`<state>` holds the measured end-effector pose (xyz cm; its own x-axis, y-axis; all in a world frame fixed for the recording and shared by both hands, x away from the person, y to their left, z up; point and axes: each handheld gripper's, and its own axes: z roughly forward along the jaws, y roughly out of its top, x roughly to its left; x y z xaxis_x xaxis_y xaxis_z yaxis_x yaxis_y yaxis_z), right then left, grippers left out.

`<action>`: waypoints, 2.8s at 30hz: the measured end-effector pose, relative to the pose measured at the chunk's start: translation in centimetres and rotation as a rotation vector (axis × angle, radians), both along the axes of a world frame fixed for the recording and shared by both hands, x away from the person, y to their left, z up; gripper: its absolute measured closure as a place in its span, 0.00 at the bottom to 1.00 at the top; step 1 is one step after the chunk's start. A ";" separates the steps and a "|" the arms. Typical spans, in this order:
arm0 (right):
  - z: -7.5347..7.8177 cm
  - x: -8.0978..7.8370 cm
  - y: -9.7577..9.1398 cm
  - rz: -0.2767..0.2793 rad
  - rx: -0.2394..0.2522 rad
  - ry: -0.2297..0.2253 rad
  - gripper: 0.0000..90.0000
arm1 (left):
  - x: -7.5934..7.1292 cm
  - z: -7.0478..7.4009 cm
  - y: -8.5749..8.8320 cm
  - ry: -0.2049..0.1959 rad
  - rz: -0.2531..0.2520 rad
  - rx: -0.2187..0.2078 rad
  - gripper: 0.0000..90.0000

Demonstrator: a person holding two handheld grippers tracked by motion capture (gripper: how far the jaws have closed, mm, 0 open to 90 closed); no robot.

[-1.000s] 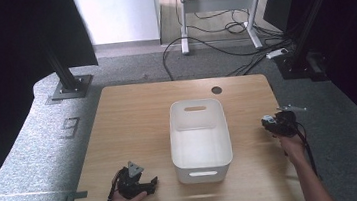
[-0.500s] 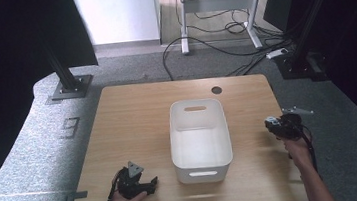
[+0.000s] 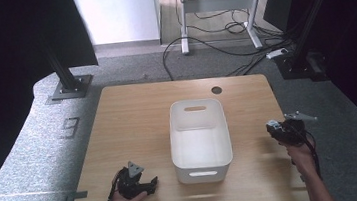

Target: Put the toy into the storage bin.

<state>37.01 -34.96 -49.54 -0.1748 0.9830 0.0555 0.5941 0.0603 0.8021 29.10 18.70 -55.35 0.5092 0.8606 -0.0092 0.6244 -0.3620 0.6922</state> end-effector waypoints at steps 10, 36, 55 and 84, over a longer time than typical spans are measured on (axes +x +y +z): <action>0.7 -1.7 -0.2 -0.004 0.030 -0.006 0.56 | 0.0 0.0 0.0 0.000 -0.002 0.000 0.14; 3.1 -2.8 1.7 0.056 0.028 -0.067 0.56 | 0.0 0.0 0.0 0.000 -0.001 0.001 0.14; 4.4 -3.2 3.0 0.092 0.037 -0.103 0.56 | 0.0 0.0 0.0 0.001 -0.005 0.002 0.14; 7.3 -4.1 6.1 0.148 0.039 -0.182 0.56 | 0.0 0.0 0.0 0.000 -0.004 0.000 0.15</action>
